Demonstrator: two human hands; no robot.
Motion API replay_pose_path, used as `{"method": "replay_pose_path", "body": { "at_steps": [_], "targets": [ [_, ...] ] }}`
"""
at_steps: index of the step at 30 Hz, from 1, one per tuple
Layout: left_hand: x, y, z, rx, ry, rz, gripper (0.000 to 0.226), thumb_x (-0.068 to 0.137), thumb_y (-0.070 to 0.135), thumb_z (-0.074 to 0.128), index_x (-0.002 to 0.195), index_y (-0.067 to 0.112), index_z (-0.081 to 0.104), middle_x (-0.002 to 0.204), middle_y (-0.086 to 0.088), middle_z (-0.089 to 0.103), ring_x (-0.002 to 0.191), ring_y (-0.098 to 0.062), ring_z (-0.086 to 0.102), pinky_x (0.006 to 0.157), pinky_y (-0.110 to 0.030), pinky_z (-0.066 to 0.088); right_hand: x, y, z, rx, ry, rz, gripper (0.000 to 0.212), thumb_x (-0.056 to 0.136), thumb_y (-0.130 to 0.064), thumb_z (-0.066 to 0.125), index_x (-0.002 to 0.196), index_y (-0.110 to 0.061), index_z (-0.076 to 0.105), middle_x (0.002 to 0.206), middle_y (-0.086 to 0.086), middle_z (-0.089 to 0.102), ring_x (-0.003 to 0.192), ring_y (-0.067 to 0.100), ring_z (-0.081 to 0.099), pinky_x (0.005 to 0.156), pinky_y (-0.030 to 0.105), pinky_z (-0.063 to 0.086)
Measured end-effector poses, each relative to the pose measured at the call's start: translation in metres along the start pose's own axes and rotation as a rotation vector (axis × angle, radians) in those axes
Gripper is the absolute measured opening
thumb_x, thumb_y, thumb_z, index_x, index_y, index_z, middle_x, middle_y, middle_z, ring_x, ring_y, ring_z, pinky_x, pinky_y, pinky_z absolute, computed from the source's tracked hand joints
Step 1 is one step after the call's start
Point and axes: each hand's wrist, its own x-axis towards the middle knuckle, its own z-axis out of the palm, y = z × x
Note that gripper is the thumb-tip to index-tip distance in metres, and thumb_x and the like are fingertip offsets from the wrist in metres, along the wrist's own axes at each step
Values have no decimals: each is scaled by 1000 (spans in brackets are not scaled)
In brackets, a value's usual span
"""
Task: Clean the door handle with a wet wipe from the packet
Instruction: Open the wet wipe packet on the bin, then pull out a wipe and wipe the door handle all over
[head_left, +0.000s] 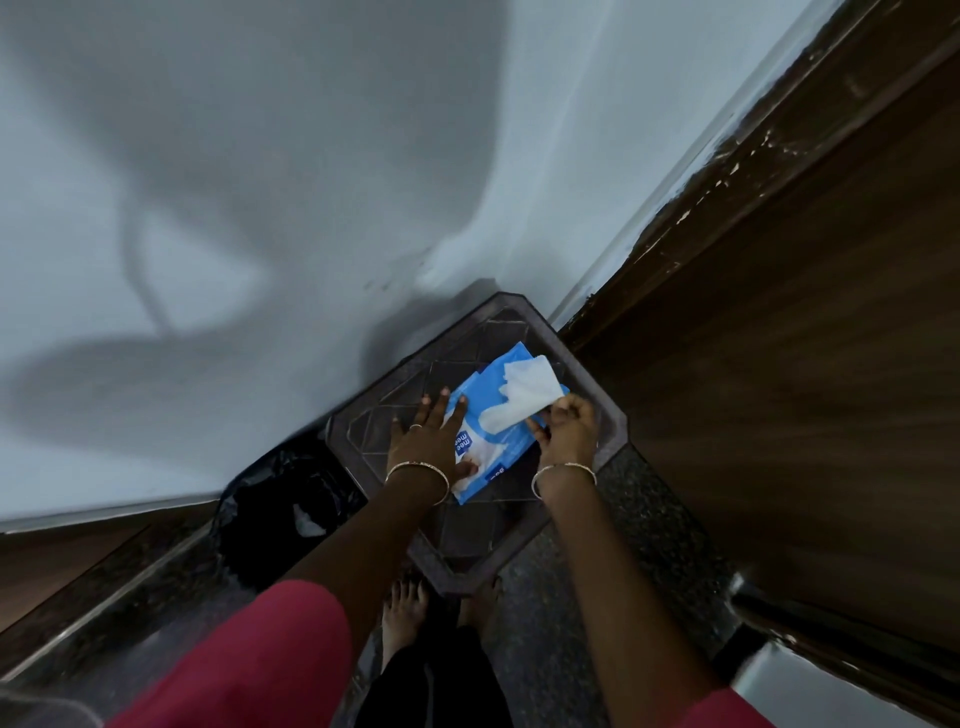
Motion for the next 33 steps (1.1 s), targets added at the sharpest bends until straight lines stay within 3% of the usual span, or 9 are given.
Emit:
{"method": "replay_pose_path", "body": {
  "at_steps": [5,12,16,20,23,25,29,31,33],
  "targets": [
    [-2,4,-4,2,-14,-16,102,84,56,61,154,31,-9,164,3,-15,152,-24,-5,118,-60,12,-2,-11,-2,227,1,142,15,102,-8,46,112,-14,54,120,13,62,99,26,63,92,42,49],
    [-6,6,-9,-4,-20,-2,102,85,54,61,154,30,-9,164,2,-14,152,-25,-4,118,-61,13,-11,-24,0,380,-53,142,18,103,-9,41,100,-22,54,106,1,62,95,20,60,93,46,44],
    [-7,5,-9,2,-22,-4,102,85,54,62,154,30,-9,164,2,-15,152,-24,-5,118,-60,13,-12,-36,-4,513,6,129,23,102,-8,39,95,-22,55,124,10,61,94,23,57,93,43,41],
    [-6,3,-9,11,-39,-2,103,85,54,62,154,30,-9,164,2,-16,152,-24,-5,118,-60,13,-15,-62,-13,648,-56,137,39,95,-11,46,134,-8,52,132,19,57,89,28,60,97,47,45],
    [-9,5,-15,4,-48,11,98,86,53,61,155,29,-4,165,0,-11,152,-27,-4,118,-59,13,-27,-77,-15,528,-70,131,19,99,-5,45,108,-15,58,126,20,59,90,30,61,86,48,52],
    [-16,13,-27,-31,21,31,87,88,52,58,156,26,9,165,-3,0,152,-28,1,119,-54,15,-39,-89,-19,484,-80,148,23,99,0,43,92,-18,56,112,14,63,89,26,63,78,42,55],
    [-42,47,-78,-535,207,147,44,92,37,62,129,13,61,136,-11,59,128,-28,53,103,-32,43,-74,-115,-31,471,-206,181,23,102,-1,42,113,-15,57,118,14,64,97,24,65,89,42,53],
    [-62,69,-121,-915,127,168,31,94,35,59,110,11,71,107,-8,72,102,-26,68,79,-21,51,-97,-135,-35,451,-211,180,23,101,-1,43,115,-15,55,118,15,64,96,25,65,92,43,51],
    [-83,88,-164,-1123,-61,194,33,94,44,55,104,17,72,99,-4,75,91,-20,72,71,-21,55,-116,-155,-37,448,-203,145,20,100,1,44,98,-15,55,103,12,69,86,22,68,78,37,58]
  ]
}}
